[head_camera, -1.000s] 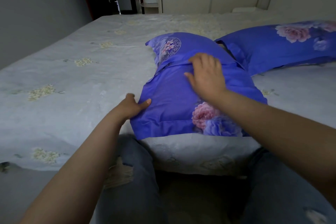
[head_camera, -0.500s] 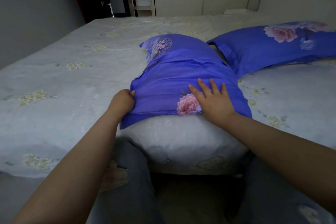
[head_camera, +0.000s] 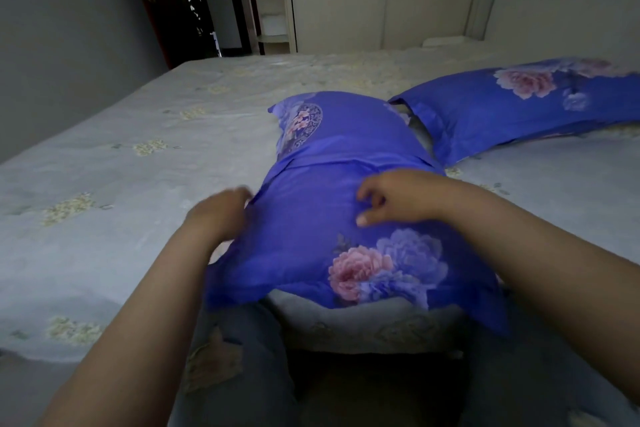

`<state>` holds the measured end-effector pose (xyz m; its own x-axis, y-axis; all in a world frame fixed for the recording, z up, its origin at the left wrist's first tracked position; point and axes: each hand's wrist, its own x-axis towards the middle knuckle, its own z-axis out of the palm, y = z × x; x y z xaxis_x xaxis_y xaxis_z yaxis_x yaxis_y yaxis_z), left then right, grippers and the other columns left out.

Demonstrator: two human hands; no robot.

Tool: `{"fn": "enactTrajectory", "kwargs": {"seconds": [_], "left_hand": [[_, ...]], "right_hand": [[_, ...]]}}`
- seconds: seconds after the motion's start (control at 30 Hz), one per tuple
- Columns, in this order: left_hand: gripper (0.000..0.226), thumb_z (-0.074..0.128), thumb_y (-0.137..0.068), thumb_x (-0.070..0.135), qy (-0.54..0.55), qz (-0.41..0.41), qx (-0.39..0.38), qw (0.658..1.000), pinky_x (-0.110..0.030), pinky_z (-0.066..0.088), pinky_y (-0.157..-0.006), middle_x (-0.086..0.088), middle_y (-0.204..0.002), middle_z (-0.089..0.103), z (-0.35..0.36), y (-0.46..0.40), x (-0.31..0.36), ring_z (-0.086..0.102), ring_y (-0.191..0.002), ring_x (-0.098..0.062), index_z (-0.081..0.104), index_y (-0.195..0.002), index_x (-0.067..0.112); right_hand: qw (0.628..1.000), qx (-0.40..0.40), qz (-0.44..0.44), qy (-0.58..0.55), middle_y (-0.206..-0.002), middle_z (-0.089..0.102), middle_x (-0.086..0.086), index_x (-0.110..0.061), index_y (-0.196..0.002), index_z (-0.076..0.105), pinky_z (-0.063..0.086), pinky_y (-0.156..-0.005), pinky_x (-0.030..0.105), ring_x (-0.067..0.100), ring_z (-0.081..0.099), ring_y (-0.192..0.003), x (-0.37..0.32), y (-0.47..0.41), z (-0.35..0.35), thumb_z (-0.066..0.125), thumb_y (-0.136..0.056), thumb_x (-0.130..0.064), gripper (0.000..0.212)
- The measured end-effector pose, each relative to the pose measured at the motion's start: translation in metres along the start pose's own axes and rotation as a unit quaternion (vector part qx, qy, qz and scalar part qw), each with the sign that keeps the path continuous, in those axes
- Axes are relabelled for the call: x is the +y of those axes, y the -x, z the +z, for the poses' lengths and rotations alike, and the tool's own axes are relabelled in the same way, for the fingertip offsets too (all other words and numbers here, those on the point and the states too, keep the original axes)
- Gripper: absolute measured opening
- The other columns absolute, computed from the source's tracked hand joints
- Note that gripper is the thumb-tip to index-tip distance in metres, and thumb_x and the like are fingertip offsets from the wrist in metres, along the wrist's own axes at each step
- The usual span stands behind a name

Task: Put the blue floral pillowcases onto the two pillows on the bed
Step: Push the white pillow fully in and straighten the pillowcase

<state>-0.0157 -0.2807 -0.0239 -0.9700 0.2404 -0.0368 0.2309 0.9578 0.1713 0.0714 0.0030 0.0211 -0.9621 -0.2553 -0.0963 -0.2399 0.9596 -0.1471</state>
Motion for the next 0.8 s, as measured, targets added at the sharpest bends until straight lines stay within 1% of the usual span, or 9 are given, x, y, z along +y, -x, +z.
{"fn": "enactTrajectory", "kwargs": {"seconds": [0.07, 0.1, 0.17, 0.33, 0.5, 0.57, 0.63, 0.7, 0.8], "left_hand": [[0.033, 0.055, -0.089, 0.028, 0.04, 0.112, 0.179, 0.977, -0.039, 0.044, -0.094, -0.006, -0.123, 0.059, -0.009, -0.007, 0.037, 0.053, -0.114, -0.03, 0.056, -0.121, 0.021], [0.035, 0.057, -0.089, 0.033, 0.034, 0.178, 0.201, 0.963, -0.039, 0.041, -0.097, -0.003, -0.125, 0.059, -0.015, -0.013, 0.061, 0.051, -0.116, -0.029, 0.056, -0.122, 0.023], [0.046, 0.057, -0.088, 0.045, -0.02, 0.248, 0.151, 0.957, -0.038, 0.034, -0.104, 0.002, -0.133, 0.054, -0.017, -0.025, 0.096, 0.044, -0.124, -0.024, 0.051, -0.129, 0.026], [0.054, 0.053, -0.088, 0.05, -0.138, 0.222, 0.099, 0.96, -0.045, 0.025, -0.108, 0.002, -0.138, 0.043, -0.014, -0.072, 0.11, 0.034, -0.13, -0.024, 0.041, -0.137, 0.03], [0.02, 0.066, -0.08, 0.035, -0.048, 0.295, 0.039, 0.953, -0.042, 0.036, -0.098, 0.01, -0.101, 0.052, -0.018, -0.086, 0.111, 0.046, -0.108, -0.021, 0.054, -0.095, 0.034], [0.022, 0.066, -0.077, 0.029, 0.006, 0.328, 0.041, 0.944, -0.04, 0.037, -0.095, 0.011, -0.102, 0.053, -0.015, -0.091, 0.11, 0.046, -0.104, -0.019, 0.052, -0.094, 0.033], [0.034, 0.064, -0.078, 0.026, 0.019, 0.319, 0.062, 0.945, -0.038, 0.035, -0.095, 0.005, -0.11, 0.055, -0.013, -0.096, 0.113, 0.045, -0.108, -0.02, 0.049, -0.108, 0.027], [0.043, 0.062, -0.08, 0.03, -0.061, 0.284, 0.074, 0.954, -0.046, 0.028, -0.104, -0.003, -0.112, 0.056, -0.016, -0.098, 0.118, 0.043, -0.117, -0.022, 0.043, -0.119, 0.025], [0.035, 0.057, -0.083, 0.032, -0.25, 0.232, 0.042, 0.939, -0.062, 0.016, -0.105, -0.008, -0.107, 0.059, -0.022, -0.099, 0.12, 0.042, -0.119, -0.025, 0.049, -0.115, 0.02]], "right_hand": [[0.987, 0.153, 0.036, 0.022, -0.124, 0.054, 0.0, -0.024, -0.126, 0.051, 0.042, -0.091, 0.033, 0.023, 0.051, -0.114, 0.007, -0.019, -0.002, 0.058, -0.088, -0.048, 0.045], [0.981, 0.172, 0.059, 0.06, -0.129, 0.05, 0.003, -0.025, -0.13, 0.048, 0.04, -0.096, 0.037, 0.026, 0.047, -0.118, 0.012, -0.028, -0.001, 0.055, -0.089, -0.046, 0.046], [0.982, 0.128, 0.103, 0.096, -0.139, 0.041, 0.006, -0.025, -0.137, 0.039, 0.035, -0.101, 0.042, 0.029, 0.041, -0.125, 0.023, -0.044, 0.004, 0.05, -0.093, -0.044, 0.05], [0.982, 0.067, 0.128, 0.118, -0.14, 0.039, 0.006, -0.028, -0.141, 0.033, 0.034, -0.102, 0.043, 0.029, 0.039, -0.127, 0.058, -0.059, 0.001, 0.052, -0.092, -0.038, 0.053], [0.997, -0.03, 0.064, 0.023, -0.09, 0.057, -0.002, -0.024, -0.084, 0.052, 0.043, -0.074, 0.031, 0.022, 0.054, -0.086, 0.067, -0.056, -0.026, 0.066, -0.082, -0.031, 0.016], [0.998, 0.027, 0.048, 0.021, -0.082, 0.053, -0.003, -0.022, -0.077, 0.049, 0.038, -0.073, 0.031, 0.022, 0.054, -0.084, 0.068, -0.058, -0.034, 0.061, -0.085, -0.028, 0.015], [0.975, 0.191, 0.06, 0.093, -0.079, 0.06, 0.006, -0.017, -0.084, 0.055, 0.038, -0.079, 0.035, 0.027, 0.057, -0.079, 0.07, -0.065, -0.031, 0.059, -0.085, -0.021, 0.006], [0.945, 0.264, 0.072, 0.178, -0.056, 0.06, 0.013, -0.009, -0.079, 0.057, 0.046, -0.064, 0.033, 0.029, 0.06, -0.053, 0.071, -0.07, -0.02, 0.074, -0.068, -0.01, 0.02], [0.935, 0.276, 0.09, 0.203, -0.037, 0.049, 0.008, -0.007, -0.078, 0.054, 0.037, -0.045, 0.024, 0.024, 0.049, -0.032, 0.083, -0.079, 0.004, 0.087, -0.059, -0.026, 0.043]]}}
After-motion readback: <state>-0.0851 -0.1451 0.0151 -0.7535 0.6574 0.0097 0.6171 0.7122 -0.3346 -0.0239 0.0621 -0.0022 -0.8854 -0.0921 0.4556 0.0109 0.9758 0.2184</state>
